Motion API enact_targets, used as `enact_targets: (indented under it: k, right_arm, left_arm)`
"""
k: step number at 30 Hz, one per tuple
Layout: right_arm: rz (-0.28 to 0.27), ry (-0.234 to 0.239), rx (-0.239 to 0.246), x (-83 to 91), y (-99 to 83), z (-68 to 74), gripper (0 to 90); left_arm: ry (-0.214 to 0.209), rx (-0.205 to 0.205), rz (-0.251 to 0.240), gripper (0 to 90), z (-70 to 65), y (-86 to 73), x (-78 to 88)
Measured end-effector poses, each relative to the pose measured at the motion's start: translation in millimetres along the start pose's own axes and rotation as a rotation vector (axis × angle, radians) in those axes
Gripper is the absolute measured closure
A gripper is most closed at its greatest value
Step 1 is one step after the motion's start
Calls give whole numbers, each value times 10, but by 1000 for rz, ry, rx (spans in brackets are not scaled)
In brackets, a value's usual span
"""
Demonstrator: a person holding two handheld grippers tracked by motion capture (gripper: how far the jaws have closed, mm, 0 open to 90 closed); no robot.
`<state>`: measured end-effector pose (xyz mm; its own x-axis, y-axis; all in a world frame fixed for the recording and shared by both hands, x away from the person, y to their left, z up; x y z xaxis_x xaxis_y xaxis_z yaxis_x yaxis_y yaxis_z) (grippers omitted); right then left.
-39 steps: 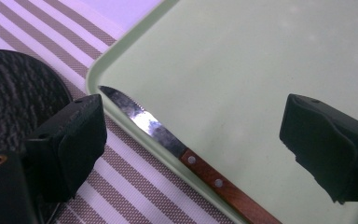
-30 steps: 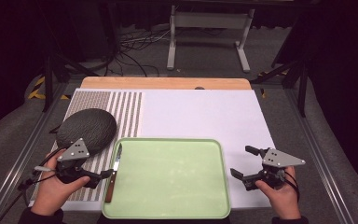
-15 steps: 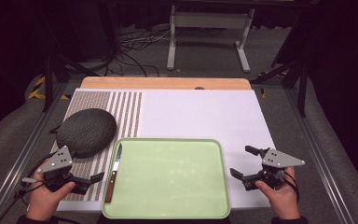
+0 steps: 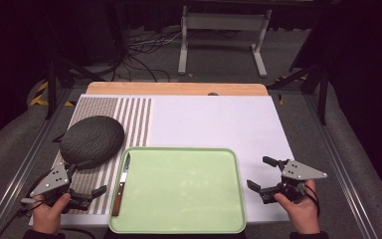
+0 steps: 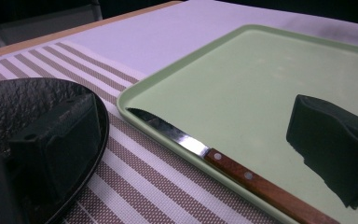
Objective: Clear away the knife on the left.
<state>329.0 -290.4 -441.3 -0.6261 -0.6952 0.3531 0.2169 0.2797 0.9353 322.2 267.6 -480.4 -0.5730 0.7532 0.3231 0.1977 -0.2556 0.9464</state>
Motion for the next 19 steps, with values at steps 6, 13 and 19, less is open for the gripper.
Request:
enact_targets:
  k: [6, 13, 19]
  right_arm:
    - [-3, -3, -16, 5, -39, -19, 20]
    - [-12, -6, -25, 10, -42, -27, 20]
    - [-14, -8, -28, 0, -42, -27, 19]
  left_arm:
    - [2, 5, -29, 33, 18, -41, 0]
    - [-3, 40, -69, 28, 7, -17, 17]
    - [13, 48, -66, 29, 12, -9, 31]
Point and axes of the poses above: each handheld gripper's, and its own axes: x roughly backward along the jaws, y roughly out of its top, z roughly to its left, the point moved 4 cm from there along -x, roughly forward along the jaws
